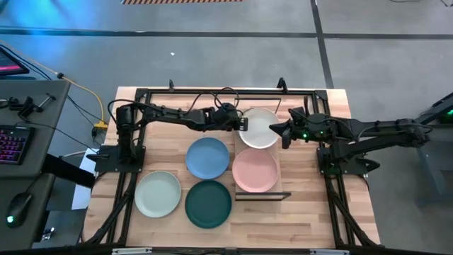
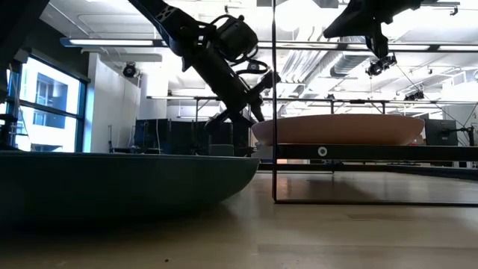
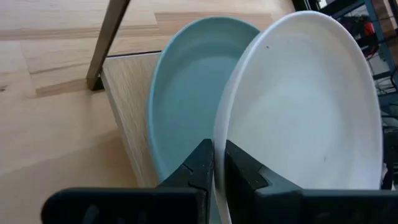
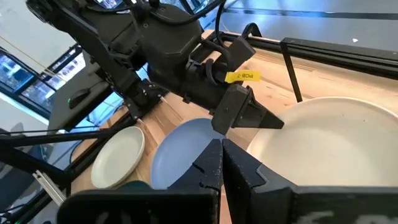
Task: Place and stack plates onto a shelf
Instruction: Stack the white plate on top of the light blue plate on the shelf
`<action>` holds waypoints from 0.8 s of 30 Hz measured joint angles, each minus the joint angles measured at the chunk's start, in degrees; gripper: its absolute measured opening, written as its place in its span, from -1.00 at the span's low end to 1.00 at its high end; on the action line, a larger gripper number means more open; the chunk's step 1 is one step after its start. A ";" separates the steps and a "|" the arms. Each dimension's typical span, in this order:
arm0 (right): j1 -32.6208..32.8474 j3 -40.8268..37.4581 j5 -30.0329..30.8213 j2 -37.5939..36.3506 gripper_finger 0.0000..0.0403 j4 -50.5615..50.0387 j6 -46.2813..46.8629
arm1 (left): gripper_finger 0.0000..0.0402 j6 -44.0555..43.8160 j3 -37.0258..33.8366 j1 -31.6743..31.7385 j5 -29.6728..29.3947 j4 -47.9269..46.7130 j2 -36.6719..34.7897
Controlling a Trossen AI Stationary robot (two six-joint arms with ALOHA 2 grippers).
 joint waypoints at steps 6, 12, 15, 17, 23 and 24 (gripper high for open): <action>0.00 0.00 0.00 -0.57 -1.00 0.07 -1.97 | -0.79 -0.03 0.00 0.52 -0.13 0.25 0.00; 0.00 0.00 0.00 -1.15 -1.00 0.15 -3.05 | -0.53 -2.47 0.00 0.62 -1.07 0.43 -0.04; -0.01 0.00 0.00 -1.45 -1.00 0.06 -3.12 | -0.44 -2.68 0.00 1.09 -0.48 1.15 -0.61; 0.00 0.00 0.00 -1.75 -1.00 -0.17 -3.15 | -0.41 -2.59 -0.02 1.52 0.04 2.31 -1.68; 0.00 0.00 -1.27 -2.65 -1.00 -1.24 -3.29 | -0.39 3.82 -0.02 2.03 1.86 4.90 -7.41; 0.00 0.00 -1.31 -2.90 -1.00 -2.03 -3.22 | -0.39 5.33 0.00 1.67 2.34 5.35 -8.63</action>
